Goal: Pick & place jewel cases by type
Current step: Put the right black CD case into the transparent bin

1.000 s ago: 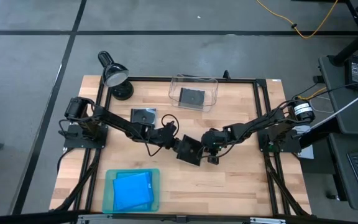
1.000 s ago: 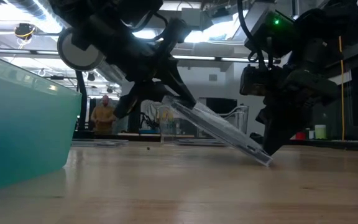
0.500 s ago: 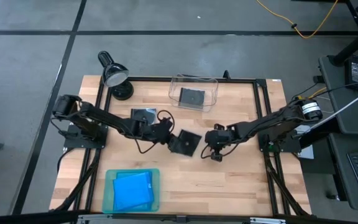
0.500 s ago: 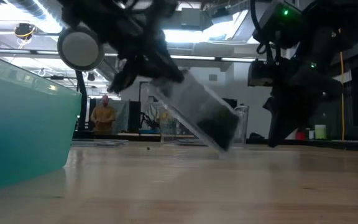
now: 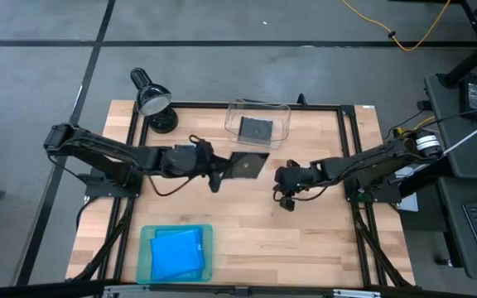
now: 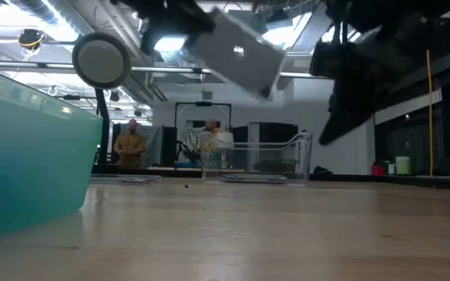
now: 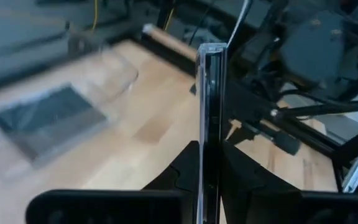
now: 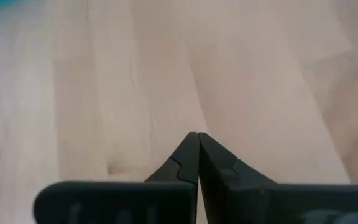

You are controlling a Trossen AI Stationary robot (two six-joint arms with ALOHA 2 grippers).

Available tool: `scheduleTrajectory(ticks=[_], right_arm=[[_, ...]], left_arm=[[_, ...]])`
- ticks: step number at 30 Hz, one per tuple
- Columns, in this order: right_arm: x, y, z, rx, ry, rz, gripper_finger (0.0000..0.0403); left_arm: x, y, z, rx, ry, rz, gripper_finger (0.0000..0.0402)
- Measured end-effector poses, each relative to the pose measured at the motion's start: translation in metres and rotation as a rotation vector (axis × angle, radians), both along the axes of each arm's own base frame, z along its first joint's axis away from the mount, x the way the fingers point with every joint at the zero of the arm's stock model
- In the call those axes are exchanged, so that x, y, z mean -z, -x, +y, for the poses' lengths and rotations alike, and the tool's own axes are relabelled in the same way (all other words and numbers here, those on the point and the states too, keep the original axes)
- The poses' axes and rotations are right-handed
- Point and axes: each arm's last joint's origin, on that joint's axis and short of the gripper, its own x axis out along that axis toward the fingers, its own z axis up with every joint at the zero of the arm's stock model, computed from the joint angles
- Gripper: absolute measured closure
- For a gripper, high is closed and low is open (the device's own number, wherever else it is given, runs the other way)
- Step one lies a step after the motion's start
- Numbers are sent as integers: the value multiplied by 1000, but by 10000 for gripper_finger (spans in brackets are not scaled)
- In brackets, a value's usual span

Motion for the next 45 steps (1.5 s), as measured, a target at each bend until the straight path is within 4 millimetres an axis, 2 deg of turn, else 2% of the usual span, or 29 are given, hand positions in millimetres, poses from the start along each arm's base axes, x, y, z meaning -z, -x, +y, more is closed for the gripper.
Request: scheduleTrajectory(ticks=[4,9,17,22,28,36,40,45], right_arm=[[-20,6,-3,14,0,-87,396],[-54,21,-7,35,34,-251,396],[-113,68,-16,94,94,-552,396],[-137,99,-22,153,86,-712,396],[-152,123,-26,199,81,-823,396],[-154,127,-27,210,81,-842,396],[-154,127,-27,210,80,-842,396],[-154,127,-27,219,62,-843,396]], left_arm=[[-17,13,-3,43,-123,-30,373],[-35,30,-8,74,-263,-64,373],[-61,60,-18,144,-538,-93,373],[-74,76,-22,165,-702,-119,373],[-89,86,-28,165,-862,-186,373],[-99,93,-42,179,-1074,-228,373],[-106,98,-50,137,-1205,-176,373],[-129,101,-65,80,-1406,-42,373]])
